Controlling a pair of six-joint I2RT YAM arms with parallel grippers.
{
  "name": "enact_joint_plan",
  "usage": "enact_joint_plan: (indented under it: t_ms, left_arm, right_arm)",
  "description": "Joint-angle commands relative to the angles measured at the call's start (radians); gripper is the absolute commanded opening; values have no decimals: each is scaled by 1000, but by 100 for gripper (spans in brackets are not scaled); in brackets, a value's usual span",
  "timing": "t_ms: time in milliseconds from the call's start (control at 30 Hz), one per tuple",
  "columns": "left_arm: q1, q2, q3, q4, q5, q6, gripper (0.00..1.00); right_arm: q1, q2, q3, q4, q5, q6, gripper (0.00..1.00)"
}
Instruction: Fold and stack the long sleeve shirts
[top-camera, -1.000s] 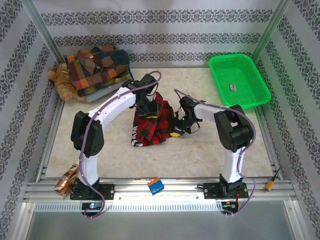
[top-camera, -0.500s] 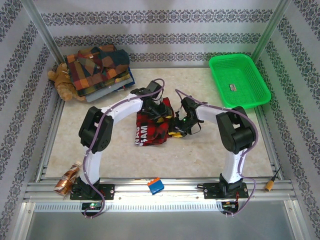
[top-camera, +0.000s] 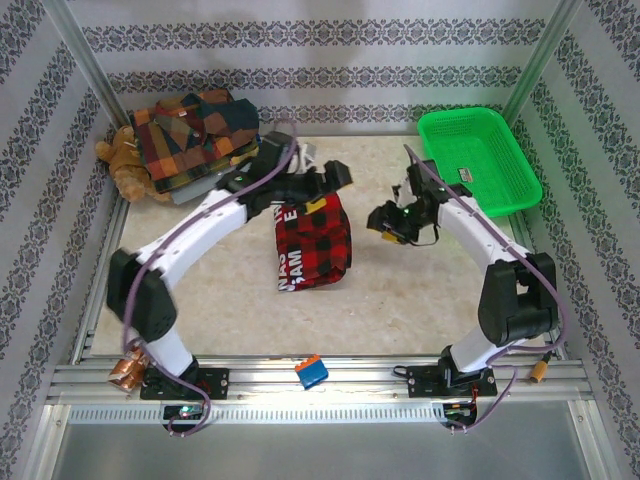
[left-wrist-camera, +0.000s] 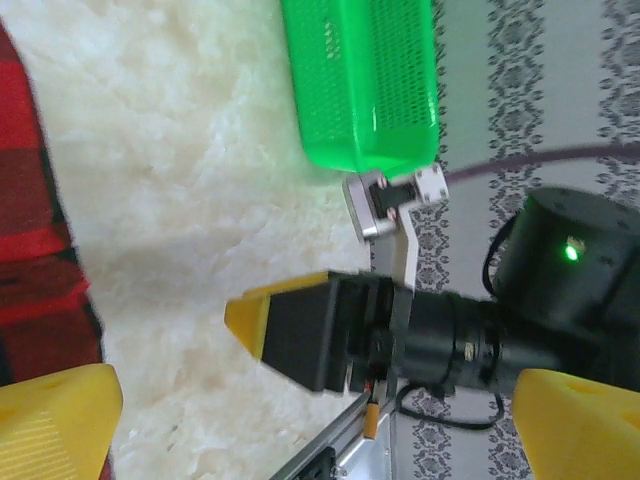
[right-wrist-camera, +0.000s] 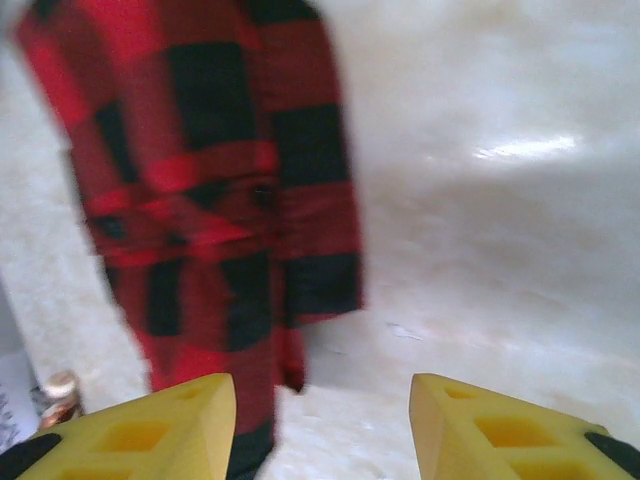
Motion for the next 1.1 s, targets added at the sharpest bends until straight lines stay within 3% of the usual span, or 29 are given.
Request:
enact_joint_plan:
  t_ms: [0,100,200,333,600,767,1067]
  left_arm:
    - [61,-83,-158,-182,-118,92,82]
    - [79,-112,-295,-121,-130,98,44]
    - [79,-91,-387,-25,-109,70,24]
    - [75,-70,-476,35,-135,31,14]
    - [67,-10,-586,123,-113,24,11]
    - [66,15,-625,155,-110,20,10]
    - [77,-72,-444,39,-113,53,16]
  right_arm:
    - [104,34,97,11,-135,61,42]
    - [194,69,118,91,-207,167,24]
    - [266,118,133,99,-225,213,16]
    - [296,187,101,77,-194,214,11]
    - [233,307,44,40,-3,81,9]
    - [204,368,22,55,46,25,9]
    - [199,226,134,28,-34,31,29]
